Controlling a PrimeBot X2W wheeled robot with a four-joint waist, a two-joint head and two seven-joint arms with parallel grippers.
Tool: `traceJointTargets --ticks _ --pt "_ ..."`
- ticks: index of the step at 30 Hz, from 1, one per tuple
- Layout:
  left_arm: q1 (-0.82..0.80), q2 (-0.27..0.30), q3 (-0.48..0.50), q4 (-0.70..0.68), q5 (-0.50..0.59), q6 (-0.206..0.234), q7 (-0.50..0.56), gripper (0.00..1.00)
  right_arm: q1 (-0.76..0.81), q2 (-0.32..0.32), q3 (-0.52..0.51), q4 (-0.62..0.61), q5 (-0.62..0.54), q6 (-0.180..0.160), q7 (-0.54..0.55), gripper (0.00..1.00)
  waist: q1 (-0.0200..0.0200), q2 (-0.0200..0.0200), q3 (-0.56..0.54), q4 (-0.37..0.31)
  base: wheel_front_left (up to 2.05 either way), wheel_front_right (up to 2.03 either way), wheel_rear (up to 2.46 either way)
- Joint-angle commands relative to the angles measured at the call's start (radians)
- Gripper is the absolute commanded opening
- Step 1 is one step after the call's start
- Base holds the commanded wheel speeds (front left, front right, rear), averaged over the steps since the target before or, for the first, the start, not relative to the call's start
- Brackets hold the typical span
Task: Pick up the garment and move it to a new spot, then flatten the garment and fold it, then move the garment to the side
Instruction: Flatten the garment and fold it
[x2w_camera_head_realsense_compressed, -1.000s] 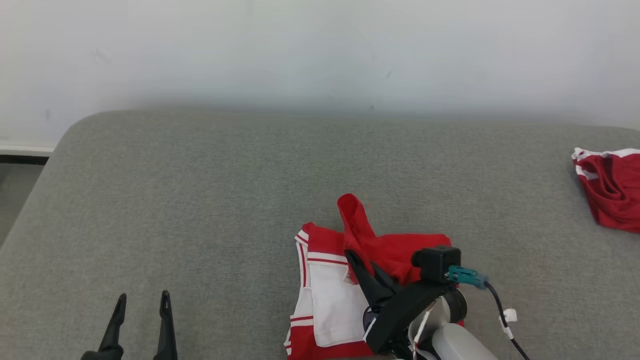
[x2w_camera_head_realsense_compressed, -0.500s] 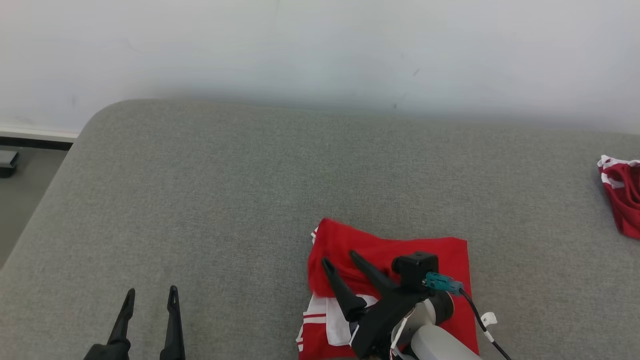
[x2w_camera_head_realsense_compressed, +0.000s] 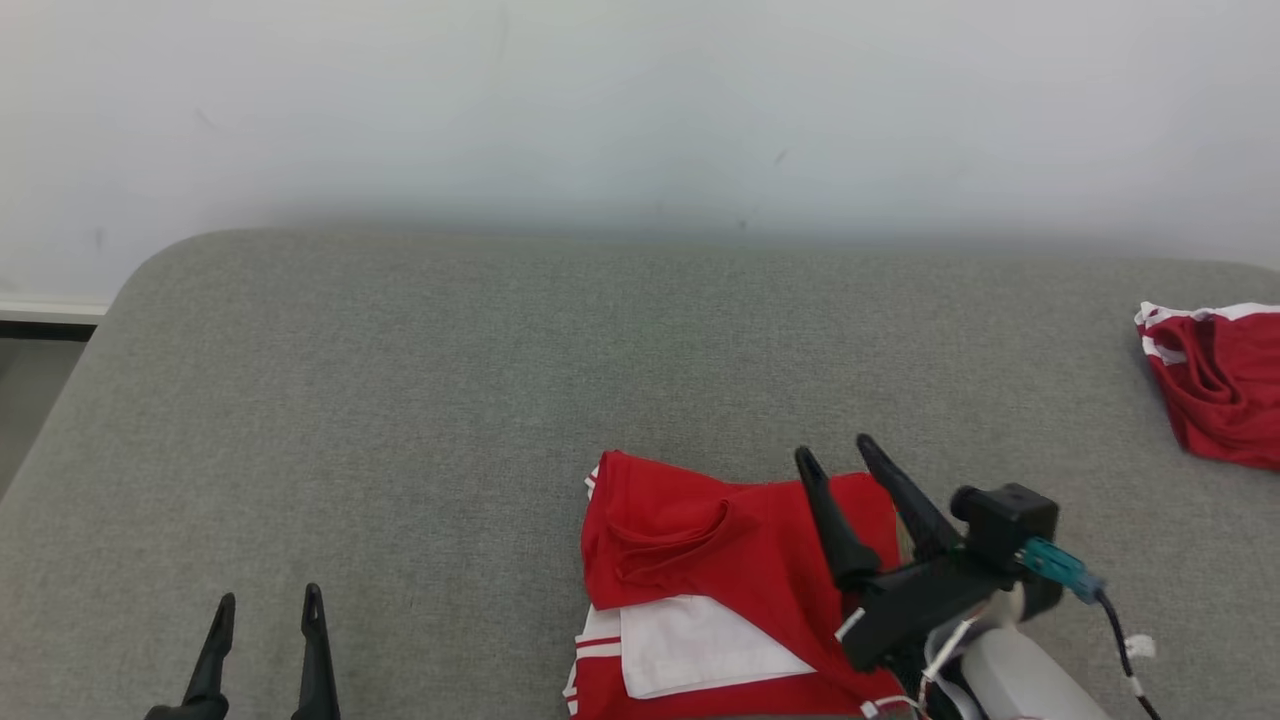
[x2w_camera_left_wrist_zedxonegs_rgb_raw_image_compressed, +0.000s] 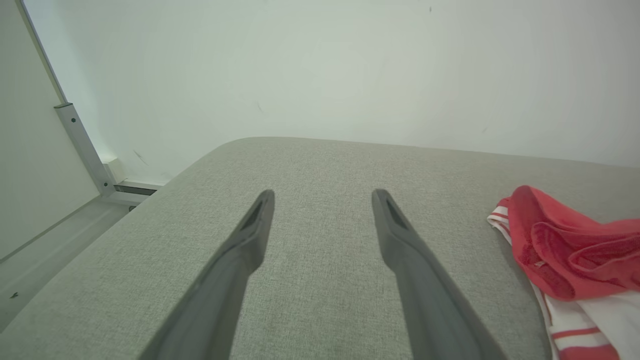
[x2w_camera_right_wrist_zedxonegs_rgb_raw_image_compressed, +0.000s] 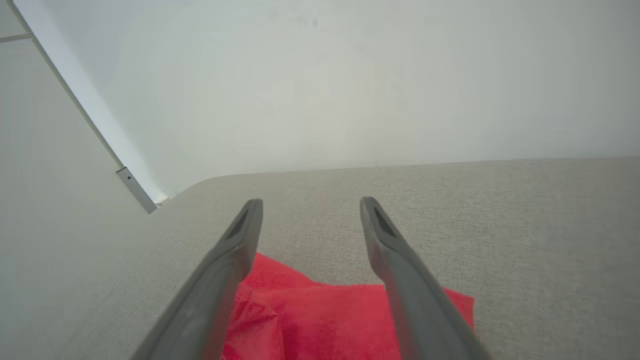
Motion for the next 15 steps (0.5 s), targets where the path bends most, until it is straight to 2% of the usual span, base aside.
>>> traceJointTargets --ticks 1,6,15 --pt "0.013 -0.002 0.006 -0.004 0.000 -0.003 -0.003 1.00 0.029 -0.009 -0.009 -0.015 -0.007 -0.003 0.006 1.00 0.0000 0.0000 0.000 -0.008 0.00 0.00 0.00" --pt "0.028 -0.001 0.002 -0.024 0.000 0.009 -0.003 1.00 0.101 -0.033 -0.048 -0.087 -0.013 -0.003 0.044 1.00 0.0000 0.0000 0.001 -0.018 0.00 0.00 0.00" --pt "0.007 -0.001 -0.005 -0.018 0.002 0.004 -0.003 1.00 0.096 -0.004 0.017 -0.141 -0.025 -0.003 0.121 1.00 0.0000 0.0000 0.015 0.004 0.00 0.00 0.00"
